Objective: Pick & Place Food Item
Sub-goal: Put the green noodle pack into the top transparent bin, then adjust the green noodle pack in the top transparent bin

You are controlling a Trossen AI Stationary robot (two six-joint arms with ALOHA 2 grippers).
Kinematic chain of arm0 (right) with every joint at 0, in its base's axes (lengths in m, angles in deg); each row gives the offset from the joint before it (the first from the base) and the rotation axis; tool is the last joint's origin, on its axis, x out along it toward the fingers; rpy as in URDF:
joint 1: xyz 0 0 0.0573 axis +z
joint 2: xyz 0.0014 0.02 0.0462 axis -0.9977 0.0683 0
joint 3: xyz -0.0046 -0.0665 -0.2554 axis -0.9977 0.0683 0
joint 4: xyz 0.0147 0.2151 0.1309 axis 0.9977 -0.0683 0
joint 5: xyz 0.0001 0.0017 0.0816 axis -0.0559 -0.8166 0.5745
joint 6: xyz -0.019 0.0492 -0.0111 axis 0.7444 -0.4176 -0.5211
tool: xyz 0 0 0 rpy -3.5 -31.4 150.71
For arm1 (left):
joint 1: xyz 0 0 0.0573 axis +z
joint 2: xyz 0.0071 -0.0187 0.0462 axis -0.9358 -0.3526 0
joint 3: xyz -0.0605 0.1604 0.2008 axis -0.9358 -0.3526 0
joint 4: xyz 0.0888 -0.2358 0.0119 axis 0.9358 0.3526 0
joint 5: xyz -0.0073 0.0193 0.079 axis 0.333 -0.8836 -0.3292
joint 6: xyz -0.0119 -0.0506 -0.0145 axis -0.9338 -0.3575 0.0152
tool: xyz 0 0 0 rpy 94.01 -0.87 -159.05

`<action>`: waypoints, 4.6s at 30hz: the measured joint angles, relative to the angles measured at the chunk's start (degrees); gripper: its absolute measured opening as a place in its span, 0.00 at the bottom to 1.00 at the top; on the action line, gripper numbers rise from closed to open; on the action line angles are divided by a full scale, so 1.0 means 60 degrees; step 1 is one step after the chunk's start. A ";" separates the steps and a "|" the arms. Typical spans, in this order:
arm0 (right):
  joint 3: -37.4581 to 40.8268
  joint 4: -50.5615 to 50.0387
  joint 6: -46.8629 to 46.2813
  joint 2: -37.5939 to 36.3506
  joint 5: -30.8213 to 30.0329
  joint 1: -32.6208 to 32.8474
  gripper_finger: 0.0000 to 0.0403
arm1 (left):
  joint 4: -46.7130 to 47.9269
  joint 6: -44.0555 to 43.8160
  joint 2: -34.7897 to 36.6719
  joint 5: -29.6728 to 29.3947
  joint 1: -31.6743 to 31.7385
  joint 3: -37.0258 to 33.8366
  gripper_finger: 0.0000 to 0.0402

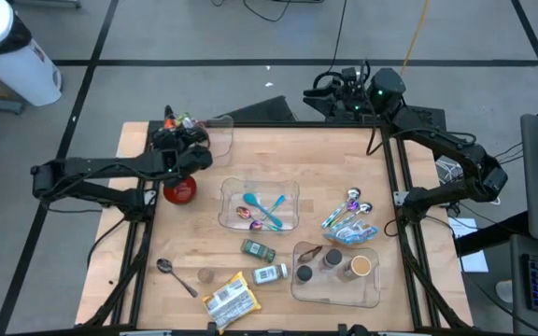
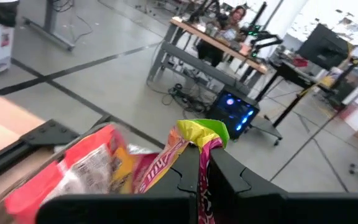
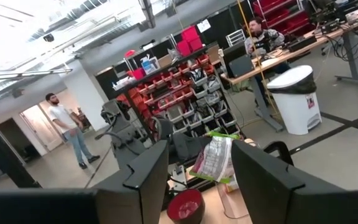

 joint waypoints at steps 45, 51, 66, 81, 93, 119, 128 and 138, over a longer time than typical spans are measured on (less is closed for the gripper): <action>0.0000 -0.0739 -0.0031 0.0000 -0.0996 0.0244 0.40 | -0.4446 0.2257 -0.0548 0.1867 0.2595 -0.1566 0.09; 0.0000 -0.0945 0.0058 0.0000 -0.0996 0.0424 0.40 | -0.4749 0.2906 -0.0548 0.1873 0.2810 -0.1563 0.15; 0.0000 -0.0936 -0.0036 0.0000 -0.0993 0.0466 0.40 | -0.5020 0.3861 -0.0406 0.4070 0.3444 -0.1563 0.48; 0.0000 -0.1064 0.0122 0.0000 -0.0996 0.0466 0.40 | -0.5546 0.6929 0.1579 0.4073 0.3426 -0.1558 0.56; 0.0000 -0.1064 0.0208 0.0000 -0.0962 0.0466 0.40 | -0.5563 0.7251 0.1849 0.5135 0.3429 -0.1559 0.56; 0.0004 -0.1928 0.1540 0.0004 -0.0848 0.0778 0.40 | -0.2198 1.1613 0.1804 1.1969 0.3430 0.0847 0.56; 0.0004 -0.1932 0.1181 0.0004 0.0090 0.0776 0.40 | 0.0122 1.2888 -0.0206 1.2920 0.4077 0.2512 0.56; 0.0004 -0.2501 0.1118 0.0004 0.0314 0.0903 0.40 | 0.3169 1.4599 -0.3146 1.3320 0.5092 0.5467 0.56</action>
